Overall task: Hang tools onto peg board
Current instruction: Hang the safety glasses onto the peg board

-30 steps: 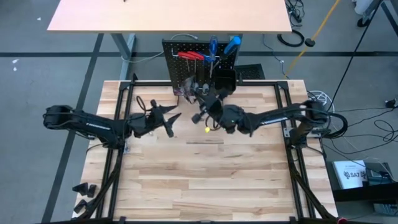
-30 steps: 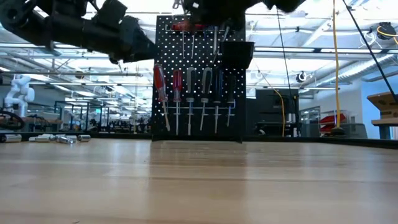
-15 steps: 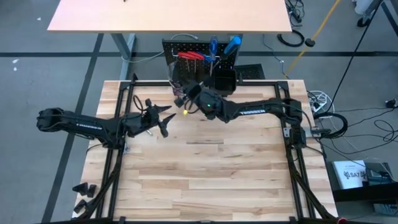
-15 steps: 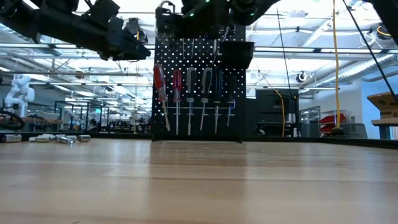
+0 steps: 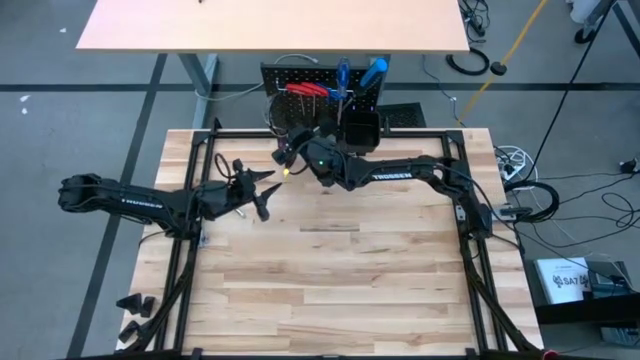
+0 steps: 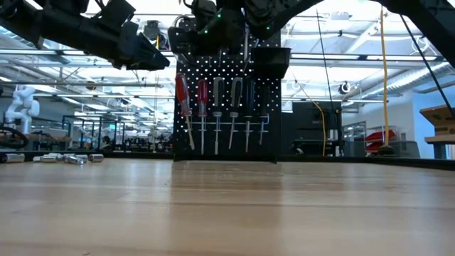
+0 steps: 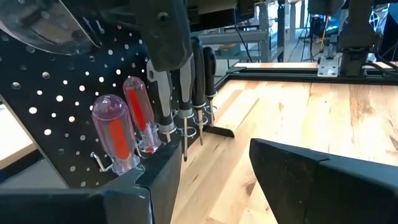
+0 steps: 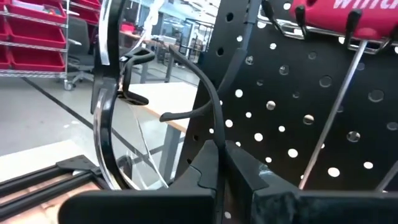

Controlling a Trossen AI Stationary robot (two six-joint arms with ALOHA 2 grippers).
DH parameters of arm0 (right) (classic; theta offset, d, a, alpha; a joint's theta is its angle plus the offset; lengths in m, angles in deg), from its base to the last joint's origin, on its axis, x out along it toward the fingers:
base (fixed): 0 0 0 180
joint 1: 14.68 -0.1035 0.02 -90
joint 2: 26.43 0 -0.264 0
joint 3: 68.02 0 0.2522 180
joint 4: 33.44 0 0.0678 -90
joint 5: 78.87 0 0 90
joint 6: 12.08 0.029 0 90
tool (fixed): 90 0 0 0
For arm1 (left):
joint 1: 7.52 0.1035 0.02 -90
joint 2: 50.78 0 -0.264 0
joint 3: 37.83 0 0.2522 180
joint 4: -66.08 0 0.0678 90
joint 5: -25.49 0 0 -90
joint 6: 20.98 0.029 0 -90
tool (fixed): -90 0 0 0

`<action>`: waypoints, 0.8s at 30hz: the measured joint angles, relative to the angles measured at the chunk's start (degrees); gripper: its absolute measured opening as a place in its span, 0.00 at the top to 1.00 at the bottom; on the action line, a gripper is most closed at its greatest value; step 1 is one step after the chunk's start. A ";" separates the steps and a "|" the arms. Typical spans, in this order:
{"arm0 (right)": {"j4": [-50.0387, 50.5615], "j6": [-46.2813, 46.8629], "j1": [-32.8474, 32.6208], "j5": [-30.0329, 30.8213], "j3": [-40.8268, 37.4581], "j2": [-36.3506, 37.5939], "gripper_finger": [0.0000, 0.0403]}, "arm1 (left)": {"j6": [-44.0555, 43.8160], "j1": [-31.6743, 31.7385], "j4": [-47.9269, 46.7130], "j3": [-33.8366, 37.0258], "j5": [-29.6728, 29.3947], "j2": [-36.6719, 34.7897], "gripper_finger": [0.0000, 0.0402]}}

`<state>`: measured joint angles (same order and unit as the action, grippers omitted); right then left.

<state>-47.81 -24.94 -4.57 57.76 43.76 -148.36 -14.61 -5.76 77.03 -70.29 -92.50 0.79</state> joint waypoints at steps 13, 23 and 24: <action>1.45 -0.42 -0.57 3.06 0.00 0.20 1.00 | -0.07 0.00 -0.50 0.00 0.00 0.00 0.51; 0.60 -2.39 -1.13 3.51 0.00 0.22 1.00 | -0.17 0.00 -0.88 0.00 0.00 0.00 0.51; 0.12 -3.19 -1.27 4.56 0.00 0.22 1.00 | -0.22 0.00 -1.04 0.00 0.00 0.00 0.51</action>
<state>-47.69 -28.13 -5.83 62.32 43.76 -148.15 -14.83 -5.76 75.99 -70.29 -92.50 0.79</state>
